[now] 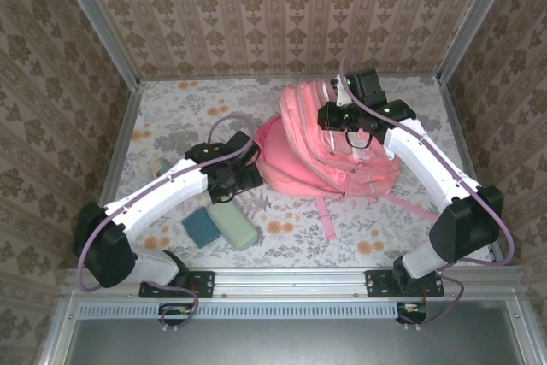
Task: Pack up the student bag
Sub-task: Pick up the pencil pouch from the bottom-left of the table.
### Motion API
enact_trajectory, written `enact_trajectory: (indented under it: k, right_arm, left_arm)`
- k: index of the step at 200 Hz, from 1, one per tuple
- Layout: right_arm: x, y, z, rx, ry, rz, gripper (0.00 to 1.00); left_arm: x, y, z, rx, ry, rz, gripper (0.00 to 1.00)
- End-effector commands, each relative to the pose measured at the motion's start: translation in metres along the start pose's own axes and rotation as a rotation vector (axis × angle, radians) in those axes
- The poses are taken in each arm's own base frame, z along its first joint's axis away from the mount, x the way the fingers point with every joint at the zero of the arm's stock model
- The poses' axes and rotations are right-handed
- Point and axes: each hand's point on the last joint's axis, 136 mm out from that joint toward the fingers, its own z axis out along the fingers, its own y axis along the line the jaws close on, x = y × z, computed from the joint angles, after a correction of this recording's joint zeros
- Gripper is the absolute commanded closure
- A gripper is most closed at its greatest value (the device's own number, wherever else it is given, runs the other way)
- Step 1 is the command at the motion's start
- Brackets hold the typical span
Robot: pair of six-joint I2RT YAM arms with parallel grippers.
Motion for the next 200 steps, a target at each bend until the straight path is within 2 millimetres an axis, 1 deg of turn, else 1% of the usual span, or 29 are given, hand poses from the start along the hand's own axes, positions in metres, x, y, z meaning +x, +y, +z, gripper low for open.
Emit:
enact_trajectory:
  k: [1,43,69,105,143,180,200]
  right_arm:
    - [-0.022,0.013,-0.010,-0.032,-0.103,-0.022,1.00]
    - [-0.018,0.011,-0.008,-0.033,-0.107,-0.010,1.00]
    - [-0.017,0.012,-0.008,-0.041,-0.104,-0.003,1.00]
    - [-0.017,0.014,-0.009,-0.046,-0.106,0.003,1.00]
    - [-0.014,0.014,-0.005,-0.047,-0.093,0.006,1.00]
    - [-0.015,0.015,-0.003,-0.046,-0.085,0.002,1.00]
    - [-0.014,0.015,-0.002,-0.041,-0.081,0.001,1.00]
  left_arm:
    - [0.018,0.028,-0.002,-0.152,0.021,-0.056,0.00]
    - [0.046,0.033,0.009,-0.192,0.069,-0.092,0.00]
    - [0.058,0.030,0.021,-0.197,0.104,-0.107,0.00]
    - [0.073,0.037,0.037,-0.231,0.146,-0.148,0.00]
    - [0.082,0.043,0.057,-0.246,0.162,-0.169,0.00]
    - [0.079,0.043,0.075,-0.245,0.144,-0.138,0.00]
    - [0.078,0.045,0.080,-0.256,0.141,-0.124,0.03]
